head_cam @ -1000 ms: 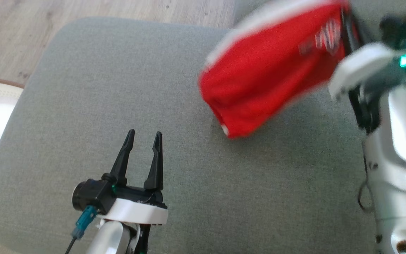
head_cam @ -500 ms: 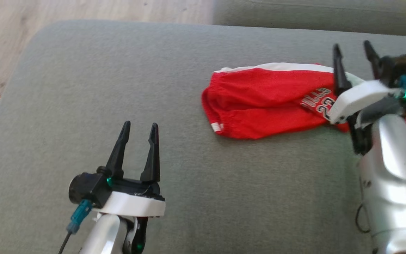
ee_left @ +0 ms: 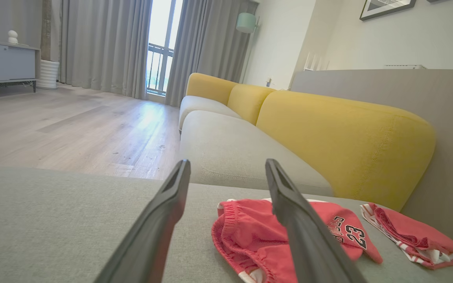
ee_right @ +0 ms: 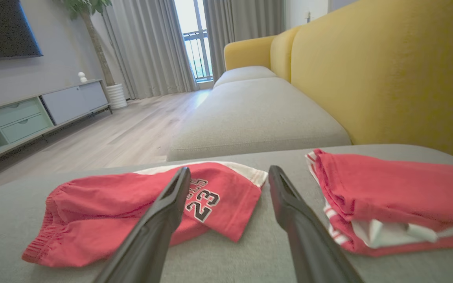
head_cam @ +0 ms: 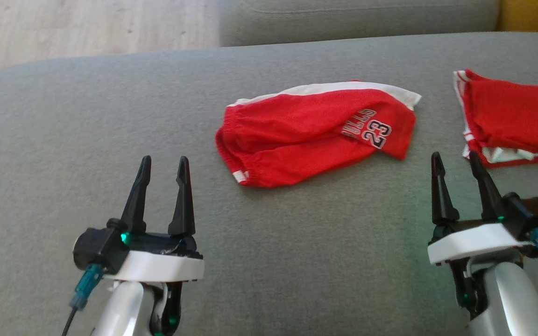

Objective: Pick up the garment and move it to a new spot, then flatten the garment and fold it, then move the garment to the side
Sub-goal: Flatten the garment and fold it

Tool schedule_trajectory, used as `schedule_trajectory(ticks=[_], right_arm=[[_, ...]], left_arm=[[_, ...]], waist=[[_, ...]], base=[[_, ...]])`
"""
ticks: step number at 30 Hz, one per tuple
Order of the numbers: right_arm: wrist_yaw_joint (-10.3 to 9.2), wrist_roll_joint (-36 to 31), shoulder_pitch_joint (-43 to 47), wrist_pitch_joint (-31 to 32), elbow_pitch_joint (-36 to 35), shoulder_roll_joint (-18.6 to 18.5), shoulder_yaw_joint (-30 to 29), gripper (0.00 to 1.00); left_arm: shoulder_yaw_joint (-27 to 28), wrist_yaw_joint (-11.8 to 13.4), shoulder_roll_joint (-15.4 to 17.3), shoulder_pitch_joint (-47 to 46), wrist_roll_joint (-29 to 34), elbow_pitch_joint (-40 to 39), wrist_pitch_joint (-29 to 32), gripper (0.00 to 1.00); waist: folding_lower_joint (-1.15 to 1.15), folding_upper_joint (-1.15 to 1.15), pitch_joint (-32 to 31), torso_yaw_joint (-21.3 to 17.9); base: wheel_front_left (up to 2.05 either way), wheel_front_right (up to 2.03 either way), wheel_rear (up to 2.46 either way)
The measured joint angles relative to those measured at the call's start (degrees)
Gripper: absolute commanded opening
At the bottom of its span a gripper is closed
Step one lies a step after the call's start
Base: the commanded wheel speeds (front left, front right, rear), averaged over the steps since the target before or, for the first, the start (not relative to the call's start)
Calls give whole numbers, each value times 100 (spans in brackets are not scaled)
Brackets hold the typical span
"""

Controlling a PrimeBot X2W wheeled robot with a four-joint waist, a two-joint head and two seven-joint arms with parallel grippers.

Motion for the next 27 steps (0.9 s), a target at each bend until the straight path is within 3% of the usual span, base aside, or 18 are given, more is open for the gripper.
schedule_trajectory(ticks=[8,12,16,21,24,27], right_arm=[[1,91,62,2,-298,19,-32,100],[0,91,-75,2,-361,27,-132,100],[1,91,-159,-1,-365,29,-151,100],[1,92,-346,-27,-357,31,-35,100],[1,146,-565,-93,-316,32,142,100],[1,187,-628,-103,-297,32,177,100]], left_arm=[[152,-109,9,-79,9,303,0,100],[171,-226,63,-696,-132,739,292,100],[346,-301,185,-1789,-604,1172,1274,100],[327,-359,368,-3008,-1346,2046,3063,100],[336,-401,636,-3723,-1691,2839,4323,100],[355,-385,701,-3983,-1786,3134,4685,100]], waist=[[0,0,133,-320],[1,0,345,-389],[1,0,554,-442],[1,0,823,-555],[1,0,987,-735],[1,0,1063,-835]], base=[[0,0,0],[0,0,0],[0,0,0],[0,0,0],[0,0,0],[0,0,0]])
